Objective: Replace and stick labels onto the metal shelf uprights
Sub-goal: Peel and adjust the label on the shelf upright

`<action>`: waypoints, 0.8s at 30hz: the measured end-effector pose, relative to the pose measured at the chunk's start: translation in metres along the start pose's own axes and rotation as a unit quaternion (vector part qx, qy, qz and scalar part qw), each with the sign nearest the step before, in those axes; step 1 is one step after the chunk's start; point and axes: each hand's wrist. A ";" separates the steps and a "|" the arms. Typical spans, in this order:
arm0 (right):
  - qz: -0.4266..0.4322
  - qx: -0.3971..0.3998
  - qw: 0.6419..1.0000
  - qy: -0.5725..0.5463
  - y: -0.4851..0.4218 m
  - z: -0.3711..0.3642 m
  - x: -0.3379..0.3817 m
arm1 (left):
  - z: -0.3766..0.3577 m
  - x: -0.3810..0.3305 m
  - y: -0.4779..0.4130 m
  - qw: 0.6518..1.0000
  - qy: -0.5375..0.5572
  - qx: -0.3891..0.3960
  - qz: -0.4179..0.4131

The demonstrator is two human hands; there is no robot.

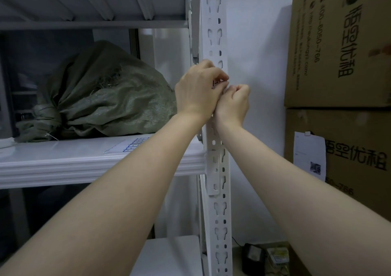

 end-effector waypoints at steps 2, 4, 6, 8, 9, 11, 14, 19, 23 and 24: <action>0.010 -0.003 1.000 -0.014 0.002 0.000 -0.001 | -0.001 0.001 0.000 1.000 0.012 -0.008 -0.006; 0.023 -0.004 1.000 -0.017 0.004 0.000 -0.003 | -0.003 0.003 0.001 1.000 0.015 -0.018 -0.019; 0.033 -0.007 0.999 -0.016 0.006 -0.001 -0.005 | -0.005 0.005 0.002 0.999 0.012 -0.032 -0.036; 0.041 -0.010 0.999 -0.014 0.006 -0.001 -0.008 | -0.007 0.007 0.003 0.998 0.009 -0.040 -0.052; 0.043 -0.011 0.999 -0.014 0.006 -0.002 -0.008 | -0.008 0.008 0.003 0.997 0.009 -0.043 -0.058; 0.048 -0.011 0.999 -0.011 0.007 -0.002 -0.009 | -0.009 0.009 0.003 0.997 0.013 -0.046 -0.066; 0.053 -0.011 0.999 -0.008 0.008 0.000 -0.008 | -0.009 0.009 0.002 0.997 0.017 -0.042 -0.070; 0.060 -0.012 0.998 0.004 0.009 0.001 -0.008 | -0.006 0.008 -0.001 0.997 0.011 -0.024 -0.075; 0.062 -0.005 0.998 0.011 0.010 0.002 -0.007 | -0.003 0.008 -0.006 0.996 -0.006 -0.001 -0.090; 0.062 -0.005 0.998 0.010 0.010 0.002 -0.007 | -0.003 0.007 -0.006 0.995 -0.014 0.008 -0.097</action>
Point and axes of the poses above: each hand's wrist, its own y-axis away from the middle knuckle, its own z-axis out of the back of the hand, x = y × z, and after that the axes turned 10 degrees about z, right-handed
